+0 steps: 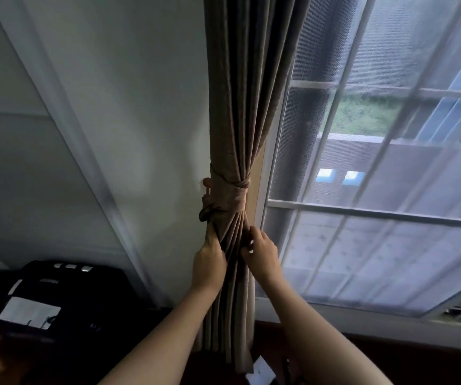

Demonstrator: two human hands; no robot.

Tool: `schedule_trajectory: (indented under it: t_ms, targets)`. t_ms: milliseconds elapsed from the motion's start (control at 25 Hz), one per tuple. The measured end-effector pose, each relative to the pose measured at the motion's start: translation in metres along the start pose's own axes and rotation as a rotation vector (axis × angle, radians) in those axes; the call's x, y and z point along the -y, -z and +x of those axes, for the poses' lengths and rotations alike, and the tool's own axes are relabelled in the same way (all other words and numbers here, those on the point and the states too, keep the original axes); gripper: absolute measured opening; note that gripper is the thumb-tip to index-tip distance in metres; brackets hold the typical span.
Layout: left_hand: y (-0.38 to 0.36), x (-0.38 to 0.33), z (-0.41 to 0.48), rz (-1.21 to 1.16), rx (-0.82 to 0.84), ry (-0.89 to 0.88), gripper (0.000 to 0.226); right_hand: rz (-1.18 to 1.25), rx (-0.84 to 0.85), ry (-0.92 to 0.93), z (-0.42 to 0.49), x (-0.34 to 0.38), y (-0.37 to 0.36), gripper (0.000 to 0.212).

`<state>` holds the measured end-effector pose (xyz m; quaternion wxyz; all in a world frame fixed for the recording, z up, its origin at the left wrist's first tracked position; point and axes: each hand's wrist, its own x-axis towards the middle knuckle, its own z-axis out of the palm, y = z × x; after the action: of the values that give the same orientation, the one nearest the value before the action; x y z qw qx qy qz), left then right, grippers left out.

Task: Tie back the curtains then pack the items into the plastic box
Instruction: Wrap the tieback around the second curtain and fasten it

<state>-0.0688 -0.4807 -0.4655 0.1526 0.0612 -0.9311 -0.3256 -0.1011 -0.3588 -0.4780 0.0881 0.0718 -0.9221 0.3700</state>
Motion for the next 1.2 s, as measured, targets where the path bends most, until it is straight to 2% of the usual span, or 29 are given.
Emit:
schedule_trajectory:
  t_ms: [80, 160, 280, 320, 400, 480, 560, 640, 680, 800, 920, 1080, 1200]
  targets:
    - [-0.001, 0.002, 0.003, -0.007, -0.016, 0.034, 0.061, 0.036, -0.028, -0.02, -0.005, 0.002, -0.009, 0.027]
    - [-0.004, 0.006, 0.002, -0.003, 0.001, 0.04, 0.059, 0.12, -0.028, -0.052, -0.009, 0.001, -0.013, 0.019]
    - [-0.005, 0.016, 0.0, 0.052, 0.014, 0.005, 0.057, 0.031, -0.095, -0.047, -0.013, -0.008, -0.01, 0.009]
    - [-0.004, 0.02, 0.001, 0.07, 0.008, 0.011, 0.057, -0.024, -0.135, -0.035, -0.015, -0.012, -0.007, 0.015]
    - [-0.002, 0.025, 0.004, 0.12, 0.005, 0.023, 0.058, -0.084, -0.176, -0.01, -0.017, -0.017, -0.005, 0.04]
    - [-0.001, 0.028, 0.004, 0.114, 0.038, 0.017, 0.059, -0.039, -0.137, 0.021, -0.022, -0.017, -0.009, 0.053]
    - [0.001, 0.028, 0.002, 0.044, 0.077, 0.003, 0.061, 0.009, -0.085, 0.053, -0.029, -0.012, -0.018, 0.038]
    - [0.0, 0.029, 0.0, -0.005, 0.098, 0.0, 0.062, 0.079, -0.111, 0.057, -0.037, -0.012, -0.025, 0.016]
    - [-0.001, 0.031, 0.0, -0.001, 0.111, 0.008, 0.063, 0.134, -0.129, 0.04, -0.04, -0.013, -0.028, 0.012]
    - [-0.007, 0.042, -0.006, 0.077, 0.2, 0.054, 0.062, 0.25, -0.048, -0.061, -0.045, -0.023, -0.036, 0.01]
    - [-0.015, 0.048, -0.013, 0.185, 0.297, 0.085, 0.058, 0.163, -0.037, -0.145, -0.048, -0.042, -0.048, 0.013]
    - [-0.024, 0.046, -0.013, 0.196, 0.322, 0.094, 0.053, 0.049, -0.03, -0.131, -0.043, -0.05, -0.057, 0.018]
    - [-0.016, 0.043, -0.005, 0.173, 0.363, 0.119, 0.054, 0.025, 0.056, -0.115, -0.036, -0.042, -0.049, 0.019]
